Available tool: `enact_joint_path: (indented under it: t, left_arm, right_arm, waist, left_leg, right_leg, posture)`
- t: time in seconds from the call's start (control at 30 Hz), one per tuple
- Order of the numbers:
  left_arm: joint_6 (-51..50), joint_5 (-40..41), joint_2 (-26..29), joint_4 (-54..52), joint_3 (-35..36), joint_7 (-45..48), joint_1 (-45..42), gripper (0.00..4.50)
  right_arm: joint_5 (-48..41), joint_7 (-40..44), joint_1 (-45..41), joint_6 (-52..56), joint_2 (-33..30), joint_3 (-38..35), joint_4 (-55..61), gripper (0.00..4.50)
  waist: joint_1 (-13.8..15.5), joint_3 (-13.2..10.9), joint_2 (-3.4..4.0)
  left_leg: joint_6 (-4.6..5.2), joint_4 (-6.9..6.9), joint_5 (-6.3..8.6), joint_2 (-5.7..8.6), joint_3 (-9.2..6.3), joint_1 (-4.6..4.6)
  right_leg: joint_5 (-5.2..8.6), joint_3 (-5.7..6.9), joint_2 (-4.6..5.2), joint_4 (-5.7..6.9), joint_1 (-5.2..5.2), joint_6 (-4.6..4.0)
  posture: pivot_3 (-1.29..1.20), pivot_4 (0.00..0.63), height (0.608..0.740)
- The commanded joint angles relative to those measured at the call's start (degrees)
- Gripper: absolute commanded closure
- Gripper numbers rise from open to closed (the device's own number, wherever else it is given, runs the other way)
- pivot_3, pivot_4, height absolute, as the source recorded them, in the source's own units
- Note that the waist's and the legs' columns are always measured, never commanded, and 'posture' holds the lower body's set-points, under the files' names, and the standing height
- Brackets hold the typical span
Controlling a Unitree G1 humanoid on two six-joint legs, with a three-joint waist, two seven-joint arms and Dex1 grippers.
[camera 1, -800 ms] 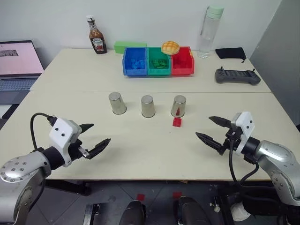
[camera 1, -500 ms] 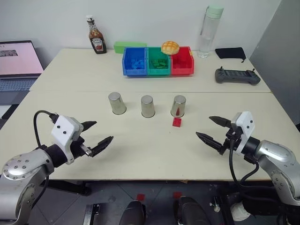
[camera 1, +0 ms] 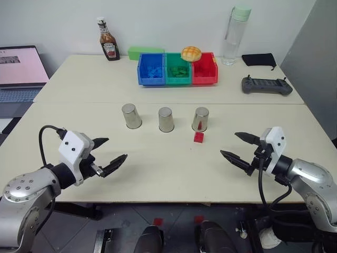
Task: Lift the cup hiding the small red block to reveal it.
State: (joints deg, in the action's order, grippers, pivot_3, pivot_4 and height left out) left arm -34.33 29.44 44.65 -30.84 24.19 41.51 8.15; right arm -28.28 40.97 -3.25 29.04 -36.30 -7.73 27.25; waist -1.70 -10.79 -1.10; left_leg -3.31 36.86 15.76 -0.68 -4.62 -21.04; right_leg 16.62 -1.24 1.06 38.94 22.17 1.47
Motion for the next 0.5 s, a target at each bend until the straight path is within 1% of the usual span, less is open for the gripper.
enact_joint_path:
  t: [0.03,0.5]
  left_arm:
    - [1.89,1.18,0.42,0.00,1.39,1.63,-0.79,0.00]
    - [2.20,1.69,0.75,0.49,0.66,3.58,-0.40,0.00]
  right_arm:
    - [-0.47,0.08,-0.12,-1.15,-0.15,-1.08,1.31,0.01]
    - [-0.78,0.09,1.92,-0.54,-0.54,-0.99,3.60,0.01]
  waist:
    - [0.00,0.00,0.00]
    - [0.00,0.00,0.00]
  left_leg:
    - [0.00,0.00,0.00,0.00,0.00,0.00]
    - [0.00,0.00,0.00,-0.01,0.00,0.00]
  right_leg:
    - [0.00,0.00,0.00,0.00,0.00,0.00]
    - [0.00,0.00,0.00,0.00,0.00,0.00]
  posture:
    - [0.00,0.150,0.740]
    - [0.00,0.150,0.740]
